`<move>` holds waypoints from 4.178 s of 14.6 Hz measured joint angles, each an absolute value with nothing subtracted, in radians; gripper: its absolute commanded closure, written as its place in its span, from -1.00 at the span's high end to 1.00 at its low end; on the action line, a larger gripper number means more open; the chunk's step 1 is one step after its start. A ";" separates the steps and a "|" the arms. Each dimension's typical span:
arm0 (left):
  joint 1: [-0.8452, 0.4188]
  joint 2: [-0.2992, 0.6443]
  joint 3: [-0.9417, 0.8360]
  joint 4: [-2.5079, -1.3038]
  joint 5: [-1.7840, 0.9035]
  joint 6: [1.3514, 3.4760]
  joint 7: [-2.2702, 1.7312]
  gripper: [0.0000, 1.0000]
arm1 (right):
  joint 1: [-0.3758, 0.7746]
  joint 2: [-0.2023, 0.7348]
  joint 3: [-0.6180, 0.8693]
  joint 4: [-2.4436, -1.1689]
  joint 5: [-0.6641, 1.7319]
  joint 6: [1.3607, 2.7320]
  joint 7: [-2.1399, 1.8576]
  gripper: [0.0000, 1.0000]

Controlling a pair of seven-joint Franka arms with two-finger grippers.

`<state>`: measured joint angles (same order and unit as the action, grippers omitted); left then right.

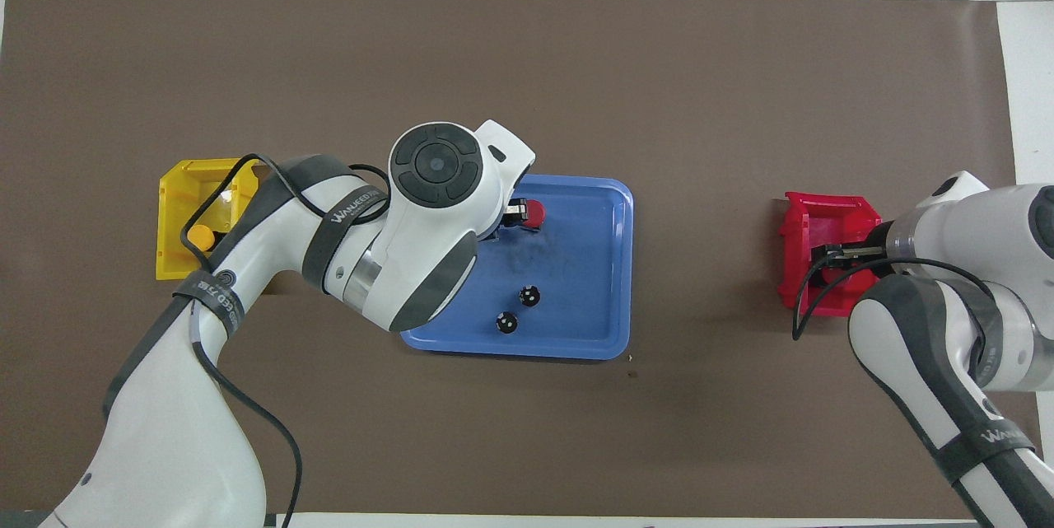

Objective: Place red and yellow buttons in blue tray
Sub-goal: 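Place the yellow button in the tray while the right gripper grasps red, then return the left gripper to the yellow bin while the right lifts red, then place the red button in the tray while the left gripper grasps yellow, then withdraw the right gripper while the left gripper lifts the yellow button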

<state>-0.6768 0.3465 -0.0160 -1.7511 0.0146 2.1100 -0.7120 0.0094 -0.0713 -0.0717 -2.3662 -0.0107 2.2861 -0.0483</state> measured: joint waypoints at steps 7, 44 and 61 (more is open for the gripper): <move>-0.677 0.371 -0.008 -1.751 0.048 2.148 -0.737 0.52 | 0.009 -0.072 -0.072 -2.386 -0.011 2.293 -0.068 -0.60; -0.053 0.012 0.023 -2.144 -0.034 2.157 0.089 0.30 | 0.545 0.285 -0.058 -1.924 0.021 2.247 0.649 0.63; -0.105 0.017 0.009 -1.927 0.021 1.950 0.077 -0.97 | 0.041 -0.009 -0.088 -1.556 0.019 1.528 0.111 1.00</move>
<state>-0.1047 0.0169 0.0087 -1.9271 0.0210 1.9500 0.0770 0.0410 -0.0091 -0.0884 -1.5563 0.0188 1.5282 0.1113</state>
